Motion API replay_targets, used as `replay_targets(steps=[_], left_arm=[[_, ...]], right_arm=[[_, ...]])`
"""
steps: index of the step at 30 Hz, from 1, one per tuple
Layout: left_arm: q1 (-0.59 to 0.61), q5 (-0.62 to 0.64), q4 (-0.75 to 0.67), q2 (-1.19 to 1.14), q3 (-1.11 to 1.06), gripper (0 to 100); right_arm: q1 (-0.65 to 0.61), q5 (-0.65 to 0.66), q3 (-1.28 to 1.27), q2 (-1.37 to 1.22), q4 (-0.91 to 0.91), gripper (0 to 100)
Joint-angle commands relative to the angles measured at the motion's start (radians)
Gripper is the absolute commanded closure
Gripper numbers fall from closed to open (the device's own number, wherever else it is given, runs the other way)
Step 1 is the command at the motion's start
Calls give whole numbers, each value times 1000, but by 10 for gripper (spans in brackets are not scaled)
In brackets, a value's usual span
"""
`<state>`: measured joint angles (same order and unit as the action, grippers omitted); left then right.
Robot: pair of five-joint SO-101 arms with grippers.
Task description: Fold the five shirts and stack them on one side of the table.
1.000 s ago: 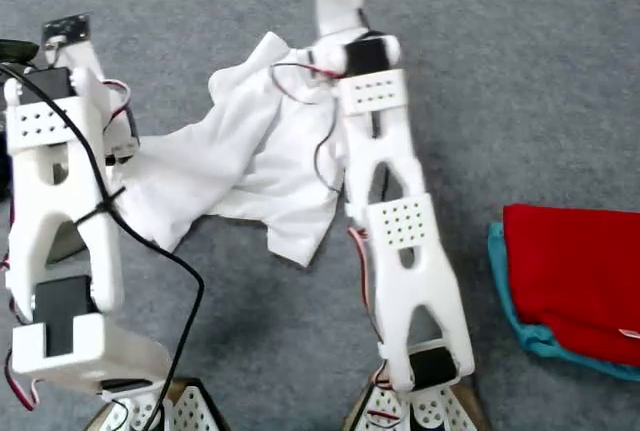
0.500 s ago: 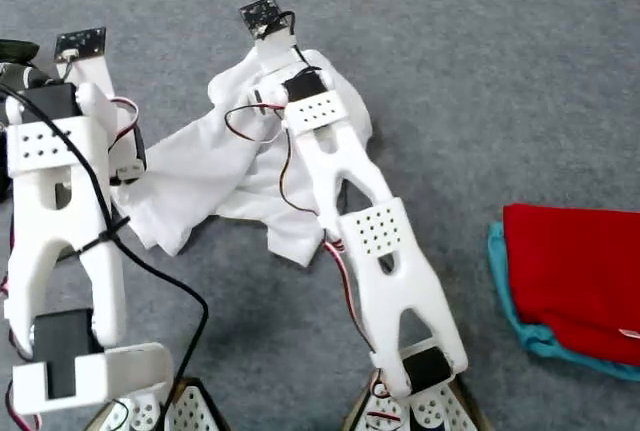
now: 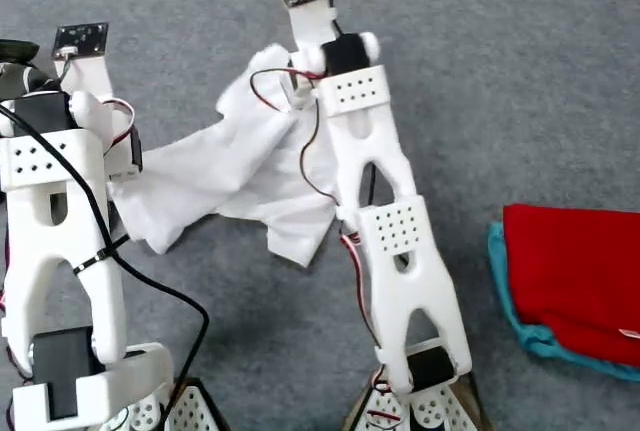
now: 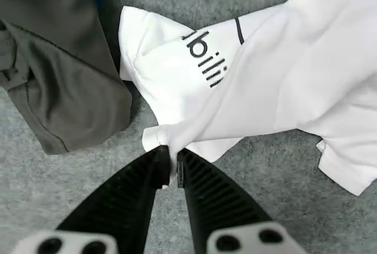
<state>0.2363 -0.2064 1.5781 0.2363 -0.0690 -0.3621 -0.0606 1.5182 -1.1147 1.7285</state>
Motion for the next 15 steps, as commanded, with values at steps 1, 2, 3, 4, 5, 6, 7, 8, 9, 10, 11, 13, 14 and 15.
replay_targets(steps=[1, 2, 3, 4, 5, 6, 7, 8, 9, 10, 11, 13, 14, 15], left_arm=[[0, -41, -14, 39, 11, 981], [-3, -55, -14, 39, 11, 981], [-3, -68, -14, 39, 11, 981], [-5, -81, -14, 39, 11, 981], [-5, -92, -14, 39, 11, 981], [-5, -106, -14, 39, 11, 981], [-5, -117, -14, 39, 11, 981], [-5, -123, -14, 39, 11, 981], [-5, -123, -14, 39, 11, 981], [-5, -123, -14, 39, 11, 981], [-5, -123, -14, 39, 11, 981], [-5, -123, -14, 39, 11, 981], [-5, -123, -14, 39, 11, 981], [-5, -123, -14, 39, 11, 981]], right_arm=[[68, -2, 41, 108, 61, 992], [76, -2, 18, 131, 61, 992], [82, 0, -18, 157, 61, 992], [96, 2, -68, 196, 61, 992], [104, 2, -125, 248, 61, 992], [108, 5, -194, 311, 61, 992], [110, 6, -280, 383, 61, 991], [111, 6, -377, 460, 61, 991], [108, 6, -483, 545, 61, 991], [104, 6, -604, 630, 60, 991], [101, 6, -722, 717, 58, 991], [84, 6, -946, 874, 57, 991], [77, 8, -1053, 946, 57, 991], [71, 8, -1156, 1013, 54, 991]])
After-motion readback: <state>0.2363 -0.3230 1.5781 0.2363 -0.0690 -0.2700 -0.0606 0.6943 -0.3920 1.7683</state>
